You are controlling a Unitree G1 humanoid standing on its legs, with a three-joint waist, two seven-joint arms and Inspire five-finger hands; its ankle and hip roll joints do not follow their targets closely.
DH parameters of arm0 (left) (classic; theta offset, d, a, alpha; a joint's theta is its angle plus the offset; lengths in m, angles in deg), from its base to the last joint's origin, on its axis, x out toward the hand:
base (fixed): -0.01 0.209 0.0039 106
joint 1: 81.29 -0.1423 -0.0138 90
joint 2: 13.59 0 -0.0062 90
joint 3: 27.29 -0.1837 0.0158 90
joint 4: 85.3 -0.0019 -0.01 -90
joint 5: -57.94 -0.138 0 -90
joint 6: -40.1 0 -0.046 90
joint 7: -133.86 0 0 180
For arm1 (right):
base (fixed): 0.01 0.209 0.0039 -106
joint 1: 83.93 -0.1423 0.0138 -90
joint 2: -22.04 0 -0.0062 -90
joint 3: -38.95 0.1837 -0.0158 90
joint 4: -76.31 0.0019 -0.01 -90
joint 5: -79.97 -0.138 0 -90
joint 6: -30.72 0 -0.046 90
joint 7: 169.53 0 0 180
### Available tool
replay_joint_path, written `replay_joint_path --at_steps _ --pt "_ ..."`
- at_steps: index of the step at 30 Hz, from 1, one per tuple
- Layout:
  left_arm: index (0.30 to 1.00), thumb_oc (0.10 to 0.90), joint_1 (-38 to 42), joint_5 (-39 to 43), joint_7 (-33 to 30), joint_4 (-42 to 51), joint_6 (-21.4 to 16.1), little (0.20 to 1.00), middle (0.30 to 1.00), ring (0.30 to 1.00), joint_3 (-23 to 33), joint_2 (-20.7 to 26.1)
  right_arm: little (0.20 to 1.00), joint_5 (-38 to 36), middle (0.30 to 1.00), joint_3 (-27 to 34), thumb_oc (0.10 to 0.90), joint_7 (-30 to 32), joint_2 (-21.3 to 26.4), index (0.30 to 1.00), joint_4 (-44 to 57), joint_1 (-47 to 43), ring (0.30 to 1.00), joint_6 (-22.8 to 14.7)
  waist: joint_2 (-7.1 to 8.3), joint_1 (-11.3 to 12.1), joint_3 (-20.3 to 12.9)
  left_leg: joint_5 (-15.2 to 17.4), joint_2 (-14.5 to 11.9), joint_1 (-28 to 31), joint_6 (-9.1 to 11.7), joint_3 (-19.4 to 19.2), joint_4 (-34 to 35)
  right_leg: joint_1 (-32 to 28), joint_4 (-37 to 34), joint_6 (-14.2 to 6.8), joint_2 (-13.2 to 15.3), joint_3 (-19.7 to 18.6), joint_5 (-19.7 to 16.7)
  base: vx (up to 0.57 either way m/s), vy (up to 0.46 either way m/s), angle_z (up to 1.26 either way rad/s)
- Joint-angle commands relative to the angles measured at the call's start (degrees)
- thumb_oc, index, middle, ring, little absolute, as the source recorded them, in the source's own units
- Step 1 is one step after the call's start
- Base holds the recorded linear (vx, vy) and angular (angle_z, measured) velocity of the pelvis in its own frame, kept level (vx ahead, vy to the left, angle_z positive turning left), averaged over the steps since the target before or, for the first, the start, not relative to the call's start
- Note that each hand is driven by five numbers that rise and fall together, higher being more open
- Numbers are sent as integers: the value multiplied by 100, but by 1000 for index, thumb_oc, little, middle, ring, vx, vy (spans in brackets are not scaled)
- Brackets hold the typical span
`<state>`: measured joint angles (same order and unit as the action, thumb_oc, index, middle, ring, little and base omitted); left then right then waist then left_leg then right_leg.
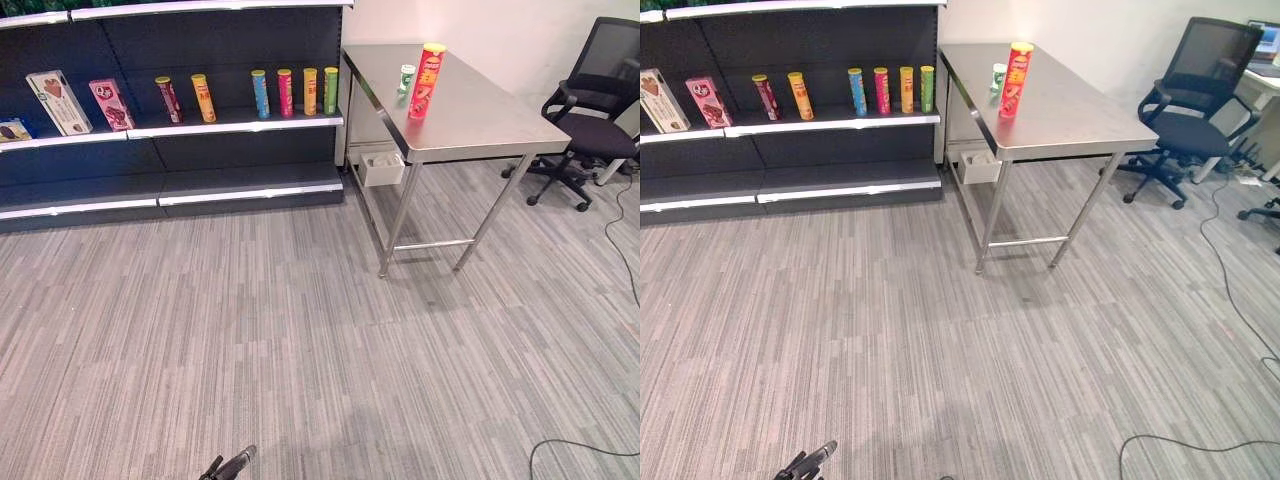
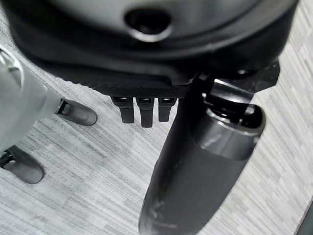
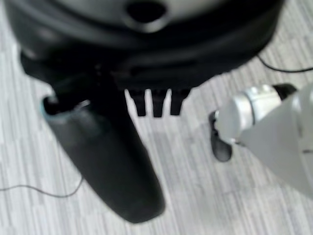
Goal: Put the goods on the table back onto the shelves and tidy them up.
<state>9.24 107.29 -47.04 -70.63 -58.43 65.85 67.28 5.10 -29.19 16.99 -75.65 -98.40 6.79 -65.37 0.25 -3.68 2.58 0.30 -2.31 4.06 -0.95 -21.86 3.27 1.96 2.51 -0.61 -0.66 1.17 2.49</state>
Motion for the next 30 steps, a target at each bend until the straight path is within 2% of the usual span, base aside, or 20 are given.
replay_joint_path --at_steps 1,10,18,30 --pt "900 800 185 -147 87 9 -255 900 900 900 -14 63 900 197 900 35 800 -36 -30 900 -545 -241 900 -190 168 72 -80 326 -134 312 338 284 173 -397 -691 -793 529 -102 -691 0 0 0" --pt "900 800 131 -324 423 -133 -71 900 900 900 -366 2 900 666 900 -260 800 -136 67 900 -537 -308 900 -99 111 82 -69 318 -145 367 344 288 173 -425 -666 -770 526 -76 -674 0 0 0" --pt "900 800 204 -409 338 -93 -101 900 900 900 -451 -22 900 1229 900 -598 800 -180 50 900 -536 -319 900 4 140 122 -54 291 -178 358 363 326 173 -433 -659 -736 492 -65 -653 -4 -10 0" --pt "900 800 215 -317 190 -210 -38 900 900 900 -154 13 900 1503 900 -874 800 -156 -88 900 -367 -468 900 34 233 78 6 226 -262 329 434 290 173 -344 -661 -702 417 -140 -644 -16 -22 -1"
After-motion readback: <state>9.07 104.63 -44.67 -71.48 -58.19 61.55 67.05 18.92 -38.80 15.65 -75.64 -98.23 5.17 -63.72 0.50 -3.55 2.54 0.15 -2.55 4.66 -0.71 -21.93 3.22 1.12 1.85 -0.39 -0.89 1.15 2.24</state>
